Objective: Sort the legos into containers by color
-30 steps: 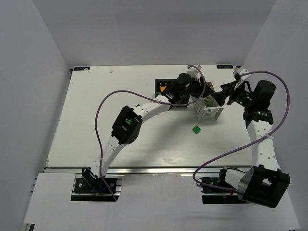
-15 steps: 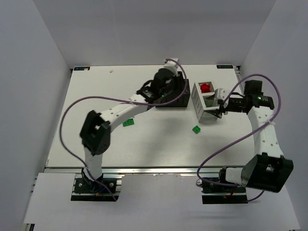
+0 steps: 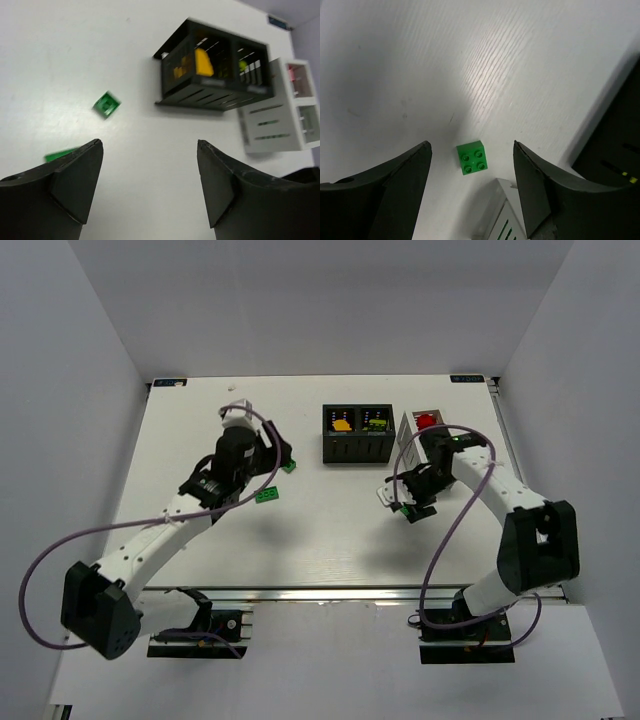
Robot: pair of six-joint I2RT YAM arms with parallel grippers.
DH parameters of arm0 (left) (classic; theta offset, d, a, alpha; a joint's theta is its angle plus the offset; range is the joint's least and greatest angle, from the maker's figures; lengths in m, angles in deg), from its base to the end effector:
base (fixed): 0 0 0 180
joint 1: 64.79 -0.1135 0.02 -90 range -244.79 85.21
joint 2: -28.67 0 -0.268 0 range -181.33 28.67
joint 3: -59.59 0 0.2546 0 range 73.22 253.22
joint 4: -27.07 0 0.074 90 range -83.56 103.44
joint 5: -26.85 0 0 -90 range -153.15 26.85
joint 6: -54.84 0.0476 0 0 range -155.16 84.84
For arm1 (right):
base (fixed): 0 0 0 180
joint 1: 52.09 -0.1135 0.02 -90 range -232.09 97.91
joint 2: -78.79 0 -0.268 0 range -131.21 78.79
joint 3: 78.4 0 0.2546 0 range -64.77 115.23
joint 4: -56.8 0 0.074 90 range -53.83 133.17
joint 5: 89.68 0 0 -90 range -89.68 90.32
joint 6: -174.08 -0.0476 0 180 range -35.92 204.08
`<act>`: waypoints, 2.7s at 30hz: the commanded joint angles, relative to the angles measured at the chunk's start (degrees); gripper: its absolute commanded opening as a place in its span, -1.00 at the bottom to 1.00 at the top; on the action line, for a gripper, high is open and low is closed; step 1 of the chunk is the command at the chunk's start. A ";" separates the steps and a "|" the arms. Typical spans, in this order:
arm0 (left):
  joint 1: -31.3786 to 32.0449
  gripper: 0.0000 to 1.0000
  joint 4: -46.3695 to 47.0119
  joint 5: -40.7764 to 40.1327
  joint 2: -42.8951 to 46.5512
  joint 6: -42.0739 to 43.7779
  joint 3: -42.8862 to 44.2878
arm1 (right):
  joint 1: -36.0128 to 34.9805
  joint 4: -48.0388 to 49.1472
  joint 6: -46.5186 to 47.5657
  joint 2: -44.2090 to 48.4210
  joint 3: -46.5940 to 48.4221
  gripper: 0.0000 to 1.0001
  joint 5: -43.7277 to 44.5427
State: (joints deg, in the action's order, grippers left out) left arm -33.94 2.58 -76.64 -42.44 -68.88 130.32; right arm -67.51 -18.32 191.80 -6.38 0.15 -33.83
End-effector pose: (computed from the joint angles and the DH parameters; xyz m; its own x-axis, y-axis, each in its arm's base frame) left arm 0.2606 -0.1427 0.3148 -0.4763 -0.3443 -0.8091 0.0632 0.9044 -0.4221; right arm 0.2499 0.0967 0.2390 0.5740 -0.6594 -0.4855 -0.8181 -0.4869 -0.3059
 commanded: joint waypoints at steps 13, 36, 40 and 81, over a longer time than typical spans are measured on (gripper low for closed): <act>-0.70 0.79 -7.34 -8.56 15.12 -6.54 -13.15 | -2.95 8.76 -5.06 -13.53 2.57 0.42 22.29; -1.76 0.81 -7.43 -5.67 10.74 -9.97 -14.48 | -4.44 10.96 -7.96 -15.30 0.38 -0.24 19.92; -2.99 0.82 -8.48 -4.35 8.89 -10.67 -14.30 | -4.44 8.24 -9.10 -12.49 2.57 -0.51 13.69; -9.23 0.88 -19.82 1.10 -13.52 -35.80 -3.40 | 14.80 25.55 -60.88 -2.72 13.47 -0.45 8.31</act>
State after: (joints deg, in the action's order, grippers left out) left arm -42.35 -16.43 -77.26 -55.56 -99.52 124.31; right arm -52.95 5.04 132.13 -7.49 13.94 -27.16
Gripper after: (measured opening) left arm 0.940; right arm 0.415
